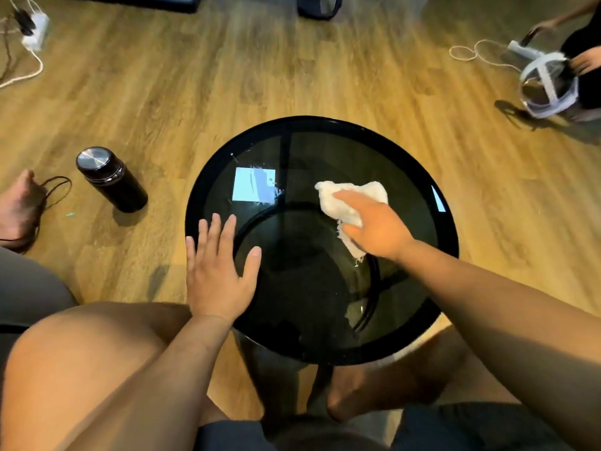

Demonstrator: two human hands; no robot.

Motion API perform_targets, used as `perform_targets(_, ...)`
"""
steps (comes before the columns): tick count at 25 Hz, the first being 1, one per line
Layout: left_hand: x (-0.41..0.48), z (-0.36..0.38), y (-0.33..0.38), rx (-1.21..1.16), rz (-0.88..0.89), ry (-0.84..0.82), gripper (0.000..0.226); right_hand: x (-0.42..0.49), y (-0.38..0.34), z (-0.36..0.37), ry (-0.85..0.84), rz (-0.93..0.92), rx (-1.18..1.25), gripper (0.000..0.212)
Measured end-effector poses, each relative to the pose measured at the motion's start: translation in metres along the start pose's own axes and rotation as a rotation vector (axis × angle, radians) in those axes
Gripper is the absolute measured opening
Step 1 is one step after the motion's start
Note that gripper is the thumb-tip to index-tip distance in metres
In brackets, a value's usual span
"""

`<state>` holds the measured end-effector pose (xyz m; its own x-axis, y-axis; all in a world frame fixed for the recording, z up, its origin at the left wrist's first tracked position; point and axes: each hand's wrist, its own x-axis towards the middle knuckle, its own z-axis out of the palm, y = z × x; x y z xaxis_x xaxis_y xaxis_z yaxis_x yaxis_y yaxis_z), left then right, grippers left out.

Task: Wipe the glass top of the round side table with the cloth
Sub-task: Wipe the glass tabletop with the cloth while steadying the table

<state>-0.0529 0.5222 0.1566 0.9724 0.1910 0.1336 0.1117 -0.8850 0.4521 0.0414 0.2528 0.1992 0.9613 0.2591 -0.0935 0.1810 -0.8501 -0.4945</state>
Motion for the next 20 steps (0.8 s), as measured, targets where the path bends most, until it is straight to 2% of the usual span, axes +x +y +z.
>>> perform_targets(3, 0.000, -0.001, -0.001, 0.005, 0.000, -0.012, 0.071, -0.011, 0.057, -0.041, 0.122, 0.337, -0.042, 0.053)
perform_targets(5, 0.000, -0.001, -0.001, -0.009, -0.001, -0.015, 0.073, -0.022, 0.067, -0.049, 0.166, 0.488, -0.009, 0.052)
perform_targets(9, 0.001, -0.001, -0.001, -0.031, -0.003, 0.005, 0.074, -0.062, 0.052, -0.038, 0.208, 0.529, 0.020, 0.047)
perform_targets(12, 0.001, 0.000, -0.002, -0.063, -0.007, 0.022, 0.073, -0.103, 0.041, -0.015, 0.141, 0.452, -0.084, 0.056)
perform_targets(15, 0.000, 0.002, -0.002, -0.078, 0.005, 0.035, 0.072, -0.141, 0.004, 0.015, 0.085, 0.325, 0.001, 0.055)
perform_targets(18, 0.001, 0.003, -0.004, -0.115, 0.008, 0.056, 0.070, -0.162, -0.055, 0.048, -0.031, 0.098, 0.164, 0.052)
perform_targets(20, 0.000, 0.002, -0.006, -0.178, 0.005, 0.078, 0.069, -0.160, -0.089, 0.075, -0.136, -0.121, 0.195, 0.059)
